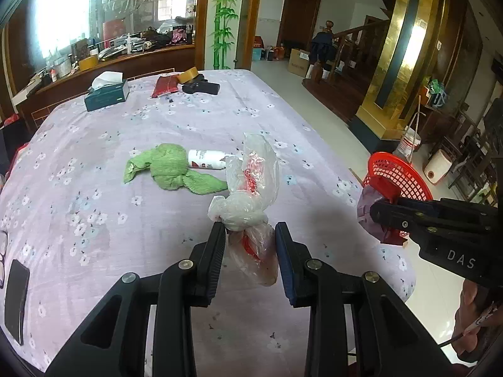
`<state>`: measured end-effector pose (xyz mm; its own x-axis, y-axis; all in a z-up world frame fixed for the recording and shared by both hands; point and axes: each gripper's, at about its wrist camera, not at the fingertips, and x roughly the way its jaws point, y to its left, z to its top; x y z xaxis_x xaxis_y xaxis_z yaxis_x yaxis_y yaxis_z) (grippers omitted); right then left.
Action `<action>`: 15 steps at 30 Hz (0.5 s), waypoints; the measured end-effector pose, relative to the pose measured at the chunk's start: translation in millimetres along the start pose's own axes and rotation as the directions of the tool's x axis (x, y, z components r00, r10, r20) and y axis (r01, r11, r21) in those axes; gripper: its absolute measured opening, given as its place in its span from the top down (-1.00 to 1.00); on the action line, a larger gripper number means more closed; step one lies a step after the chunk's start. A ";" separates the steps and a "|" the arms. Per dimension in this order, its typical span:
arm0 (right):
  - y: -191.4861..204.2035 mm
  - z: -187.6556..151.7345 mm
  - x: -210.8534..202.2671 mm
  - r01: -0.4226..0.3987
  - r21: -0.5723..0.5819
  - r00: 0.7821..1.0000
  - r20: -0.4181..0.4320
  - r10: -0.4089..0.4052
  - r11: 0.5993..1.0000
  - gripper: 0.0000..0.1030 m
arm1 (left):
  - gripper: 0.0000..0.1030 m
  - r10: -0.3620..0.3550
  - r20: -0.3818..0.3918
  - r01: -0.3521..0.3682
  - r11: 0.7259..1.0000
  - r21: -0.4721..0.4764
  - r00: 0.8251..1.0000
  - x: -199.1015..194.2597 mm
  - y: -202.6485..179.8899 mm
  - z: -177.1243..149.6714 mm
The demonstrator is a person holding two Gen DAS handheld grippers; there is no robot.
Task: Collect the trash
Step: 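Lift the plastic bag and red cloth and carry both toward the red basket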
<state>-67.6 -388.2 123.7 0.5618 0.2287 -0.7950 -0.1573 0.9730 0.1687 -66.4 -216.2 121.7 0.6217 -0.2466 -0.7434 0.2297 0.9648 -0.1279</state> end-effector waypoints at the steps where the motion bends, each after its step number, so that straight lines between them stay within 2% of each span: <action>1: -0.5 -0.5 0.0 0.013 -0.004 1.000 0.000 -0.013 1.000 0.45 | 0.40 -0.001 0.000 0.001 1.000 0.001 1.000 0.7 -0.9 0.0; 10: -4.8 -2.4 -0.1 0.103 -0.043 0.995 0.011 -0.102 0.994 0.45 | 0.40 -0.008 -0.004 0.008 1.000 0.005 1.000 4.5 -5.4 1.1; 15: -5.4 -2.1 1.3 0.113 -0.050 0.994 0.009 -0.112 0.992 0.44 | 0.40 -0.008 -0.007 0.008 1.000 0.006 1.000 6.3 -6.0 1.6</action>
<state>-67.7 -393.2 120.5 0.5836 0.1183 -0.8034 -0.1334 0.9899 0.0489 -62.6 -223.7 118.8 0.6145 -0.2539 -0.7470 0.2395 0.9622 -0.1301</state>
